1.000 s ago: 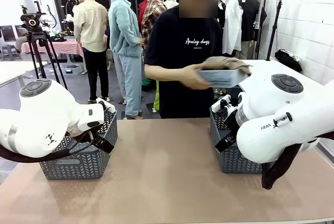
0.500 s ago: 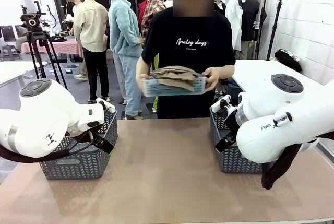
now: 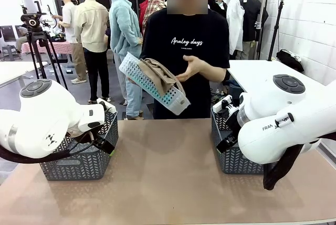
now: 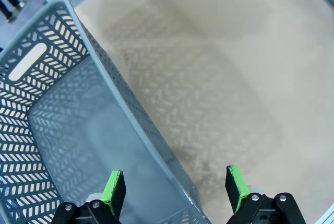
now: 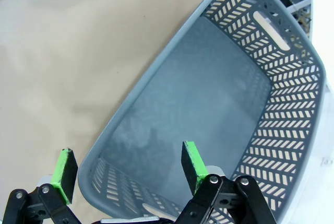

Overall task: Sort the tops and bottoms.
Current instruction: Lift clothes from the center of the table with your left hand.

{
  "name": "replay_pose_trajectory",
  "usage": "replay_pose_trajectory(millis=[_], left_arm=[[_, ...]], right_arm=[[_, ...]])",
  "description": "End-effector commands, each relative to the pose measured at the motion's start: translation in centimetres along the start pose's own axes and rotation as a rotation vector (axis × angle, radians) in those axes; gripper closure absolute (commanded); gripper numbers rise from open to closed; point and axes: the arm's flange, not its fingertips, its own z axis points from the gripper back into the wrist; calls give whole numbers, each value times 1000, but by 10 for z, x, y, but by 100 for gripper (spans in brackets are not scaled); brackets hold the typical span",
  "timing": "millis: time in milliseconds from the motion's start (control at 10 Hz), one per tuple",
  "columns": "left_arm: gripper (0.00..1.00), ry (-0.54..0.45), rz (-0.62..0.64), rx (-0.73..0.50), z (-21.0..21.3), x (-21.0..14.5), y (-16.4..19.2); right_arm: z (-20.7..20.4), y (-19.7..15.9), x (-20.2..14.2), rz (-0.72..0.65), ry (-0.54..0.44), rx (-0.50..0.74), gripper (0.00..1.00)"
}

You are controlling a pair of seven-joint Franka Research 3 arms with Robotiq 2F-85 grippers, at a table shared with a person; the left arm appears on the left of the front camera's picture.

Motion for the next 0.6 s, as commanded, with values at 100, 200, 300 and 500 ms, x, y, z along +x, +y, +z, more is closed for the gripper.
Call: replay_pose_trajectory(millis=[100,200,300,500], left_arm=[[0,0,3,0,0,0,1],[0,0,3,0,0,0,1],[0,0,3,0,0,0,1],[0,-24,7,12,16,-2,1]], right_arm=[[0,0,0,-1,0,0,0],[0,0,0,-1,0,0,0],[0,0,0,0,0,0,0],[39,-8,4,-2,-39,-39,0]])
